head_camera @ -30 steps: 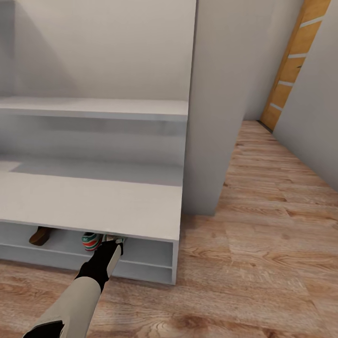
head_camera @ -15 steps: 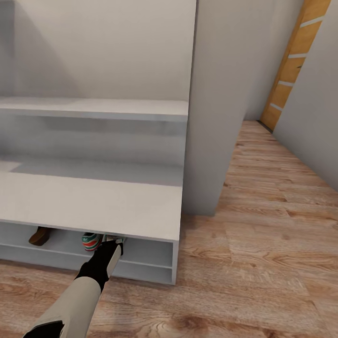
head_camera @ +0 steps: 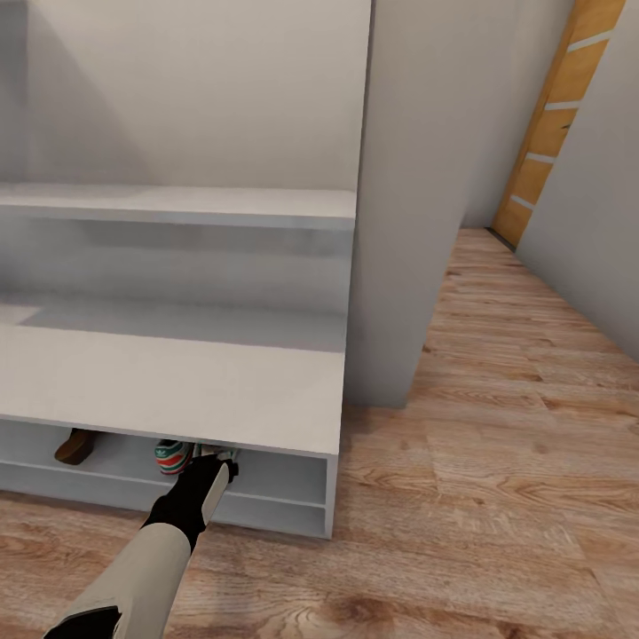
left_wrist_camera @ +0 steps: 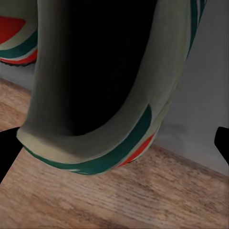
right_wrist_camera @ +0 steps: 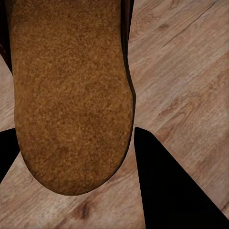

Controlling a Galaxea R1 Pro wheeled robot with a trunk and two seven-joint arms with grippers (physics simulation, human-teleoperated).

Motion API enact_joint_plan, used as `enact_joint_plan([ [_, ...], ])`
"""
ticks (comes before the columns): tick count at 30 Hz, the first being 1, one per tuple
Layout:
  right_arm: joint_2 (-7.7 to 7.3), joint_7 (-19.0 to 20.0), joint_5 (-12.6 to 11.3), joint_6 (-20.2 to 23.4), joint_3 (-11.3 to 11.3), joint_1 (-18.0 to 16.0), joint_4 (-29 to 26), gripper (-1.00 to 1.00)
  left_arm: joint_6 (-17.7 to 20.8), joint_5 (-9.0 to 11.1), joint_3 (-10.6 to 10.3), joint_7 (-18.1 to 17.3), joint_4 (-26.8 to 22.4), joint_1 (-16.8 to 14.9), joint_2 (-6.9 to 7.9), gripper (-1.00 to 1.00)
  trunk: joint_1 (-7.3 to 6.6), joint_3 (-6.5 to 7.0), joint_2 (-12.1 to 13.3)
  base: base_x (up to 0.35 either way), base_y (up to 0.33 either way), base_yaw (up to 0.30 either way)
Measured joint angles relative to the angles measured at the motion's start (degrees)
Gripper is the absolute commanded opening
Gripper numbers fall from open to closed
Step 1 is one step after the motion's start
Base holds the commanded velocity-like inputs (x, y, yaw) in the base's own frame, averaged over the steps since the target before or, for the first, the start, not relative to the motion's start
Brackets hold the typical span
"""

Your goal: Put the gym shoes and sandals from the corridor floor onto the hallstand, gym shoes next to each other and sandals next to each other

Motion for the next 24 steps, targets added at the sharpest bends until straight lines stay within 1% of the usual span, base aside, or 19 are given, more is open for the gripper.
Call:
enact_joint_plan([
  [4,-0.01,0.1,0.0,0.0,0.0,0.0,0.0,-1.0,0.0,0.0,0.0,0.0,0.0,0.0,0.06,1.0,0.0,0.0,0.0,-0.023,0.0,0.0],
  [7,-0.01,0.1,0.0,0.0,0.0,0.0,0.0,-1.0,0.0,0.0,0.0,0.0,0.0,0.2,0.07,1.0,0.0,0.0,0.0,-0.184,0.0,0.0],
  [24,0.0,0.0,0.1,0.0,-0.1,0.0,0.0,-1.0,0.0,0.0,0.0,0.0,0.0,0.4,0.06,1.0,0.0,0.0,0.0,-0.323,0.0,0.0],
])
